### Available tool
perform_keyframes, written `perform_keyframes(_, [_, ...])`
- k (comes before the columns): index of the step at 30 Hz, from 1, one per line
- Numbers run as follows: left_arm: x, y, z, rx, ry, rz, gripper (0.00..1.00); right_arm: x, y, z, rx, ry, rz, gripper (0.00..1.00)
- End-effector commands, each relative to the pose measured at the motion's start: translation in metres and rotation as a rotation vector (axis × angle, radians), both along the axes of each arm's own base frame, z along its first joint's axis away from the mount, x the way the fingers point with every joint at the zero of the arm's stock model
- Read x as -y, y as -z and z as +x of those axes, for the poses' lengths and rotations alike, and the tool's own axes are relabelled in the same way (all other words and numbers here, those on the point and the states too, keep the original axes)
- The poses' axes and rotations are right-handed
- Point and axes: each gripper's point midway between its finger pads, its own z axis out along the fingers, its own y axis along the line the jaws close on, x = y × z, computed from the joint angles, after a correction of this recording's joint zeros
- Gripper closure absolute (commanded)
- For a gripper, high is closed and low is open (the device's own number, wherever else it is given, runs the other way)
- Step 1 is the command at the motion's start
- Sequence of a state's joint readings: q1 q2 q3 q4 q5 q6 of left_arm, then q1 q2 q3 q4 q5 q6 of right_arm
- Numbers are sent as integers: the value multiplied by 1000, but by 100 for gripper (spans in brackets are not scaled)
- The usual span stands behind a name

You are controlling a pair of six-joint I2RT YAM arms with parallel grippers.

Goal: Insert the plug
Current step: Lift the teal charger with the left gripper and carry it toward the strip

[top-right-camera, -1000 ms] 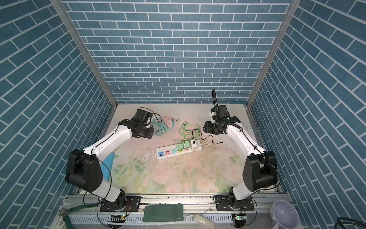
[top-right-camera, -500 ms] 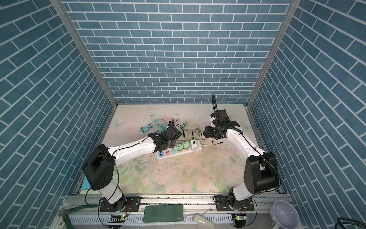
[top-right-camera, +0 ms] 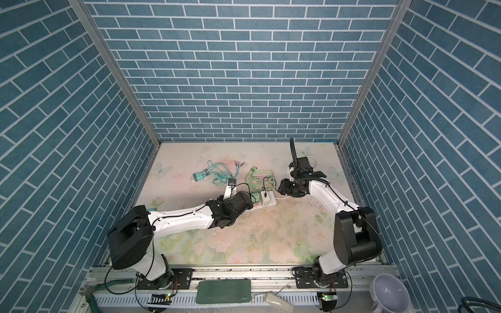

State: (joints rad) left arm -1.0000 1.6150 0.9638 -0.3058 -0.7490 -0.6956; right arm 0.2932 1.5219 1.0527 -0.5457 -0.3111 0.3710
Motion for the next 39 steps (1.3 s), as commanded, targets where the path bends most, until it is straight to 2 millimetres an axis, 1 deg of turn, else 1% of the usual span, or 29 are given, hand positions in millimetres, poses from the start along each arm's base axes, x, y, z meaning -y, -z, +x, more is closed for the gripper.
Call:
perform_keyframes(1, [-8,-7,-1,76,-55,-42,91,-3,0,-1,2,36,47,43])
perform_keyframes(5, [-11,0,-5,97,-55,-70,91,-1,3,-1,0,49,45,43])
perform_keyframes(10, [-11,9,-7,124,-39,-128,91,5,-2,-3,19,66,18,43])
perform_keyframes(13, [-9,10,-7,127,-28,-131,91,6,0,-5,10,74,16,43])
perform_keyframes(18, [-3,9,-5,143,-2,-152,91,6,9,-10,-27,81,17,43])
perform_keyframes(21, [-1,6,-4,149,11,-166,91,1,17,-14,-57,74,46,43])
perform_keyframes(25, [-2,3,-6,160,16,-184,91,-10,25,-12,-84,87,120,43])
perform_keyframes(27, [0,-4,-3,186,9,-214,91,-14,30,-10,-96,110,150,43])
perform_keyframes(28, [-4,1,-5,182,8,-206,91,-14,32,-10,-102,122,155,43])
perform_keyframes(29, [-4,1,-6,184,9,-209,91,-14,36,-8,-105,138,162,42])
perform_keyframes(33, [5,3,-3,180,26,-234,91,-17,47,-6,-129,183,197,42])
perform_keyframes(36, [8,8,-4,163,35,-223,92,-22,55,-5,-155,195,229,42])
perform_keyframes(39, [12,7,-3,168,42,-235,92,-26,61,-6,-171,204,250,43])
